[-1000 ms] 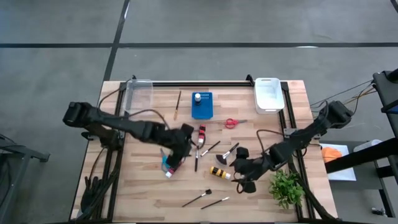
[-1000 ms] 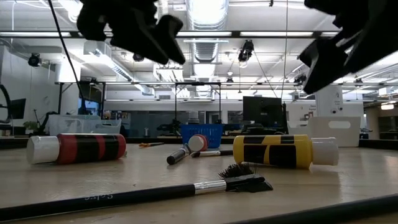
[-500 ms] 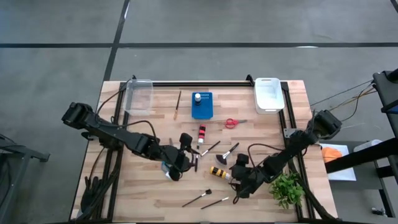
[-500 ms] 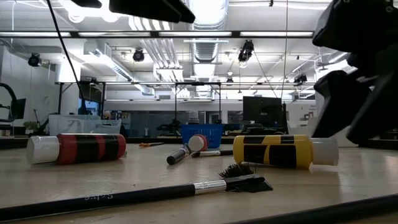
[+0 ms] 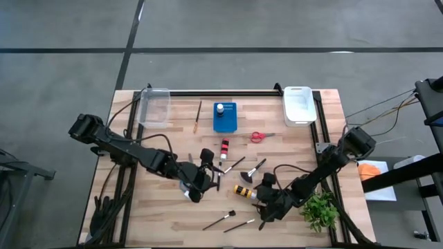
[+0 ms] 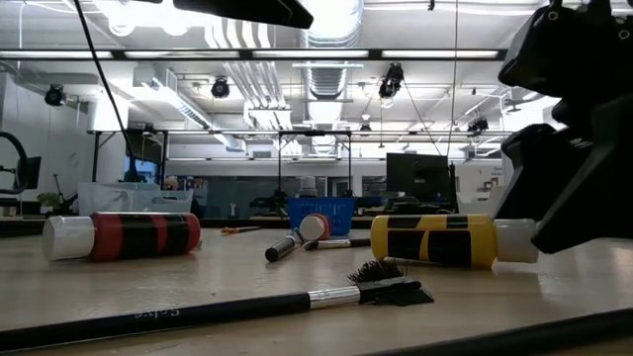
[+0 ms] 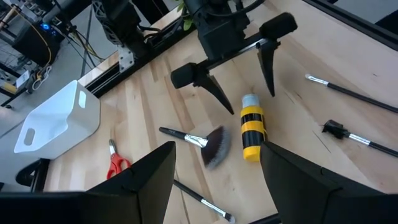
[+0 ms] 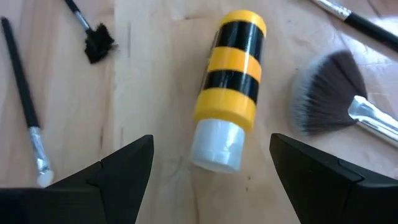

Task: Pick & Place Paint Supplies
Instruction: Put the yellow paint bottle into the blue bin

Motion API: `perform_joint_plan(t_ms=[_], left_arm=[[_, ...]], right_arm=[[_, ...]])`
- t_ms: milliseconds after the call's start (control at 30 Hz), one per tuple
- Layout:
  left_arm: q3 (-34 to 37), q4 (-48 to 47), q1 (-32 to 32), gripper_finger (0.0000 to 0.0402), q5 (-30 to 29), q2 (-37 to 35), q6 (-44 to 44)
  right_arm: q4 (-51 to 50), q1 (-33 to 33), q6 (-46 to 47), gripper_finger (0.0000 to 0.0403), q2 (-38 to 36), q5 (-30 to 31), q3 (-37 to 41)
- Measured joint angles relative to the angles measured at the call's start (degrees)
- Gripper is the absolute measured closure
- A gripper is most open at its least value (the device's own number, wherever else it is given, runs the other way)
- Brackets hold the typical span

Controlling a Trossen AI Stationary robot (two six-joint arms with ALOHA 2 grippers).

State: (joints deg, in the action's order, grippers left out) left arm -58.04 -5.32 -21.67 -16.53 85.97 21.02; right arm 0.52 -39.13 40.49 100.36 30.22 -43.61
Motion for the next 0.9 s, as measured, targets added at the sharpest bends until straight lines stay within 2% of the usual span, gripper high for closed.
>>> perform_joint_plan(t_ms=[167, 267, 733, 900], left_arm=[[0.0, 0.0, 0.0, 0.0161, 0.0, 0.0, 0.0], [0.0, 0.0, 0.0, 0.0161, 0.0, 0.0, 0.0], [0.0, 0.0, 0.0, 0.0161, 0.0, 0.0, 0.0], [0.0, 0.0, 0.0, 0.0161, 0.2, 0.0, 0.0]], right_arm=[[-0.1, 0.0, -0.2, 0.0084, 0.1, 1.3, 0.0], [0.0, 0.0, -0.2, 0.0100, 0.1, 1.4, 0.0], [-0.1, 0.0, -0.9, 0.0263, 0.1, 1.3, 1.1], [0.2, 0.0, -1.1, 0.0294, 0.1, 1.5, 1.5]])
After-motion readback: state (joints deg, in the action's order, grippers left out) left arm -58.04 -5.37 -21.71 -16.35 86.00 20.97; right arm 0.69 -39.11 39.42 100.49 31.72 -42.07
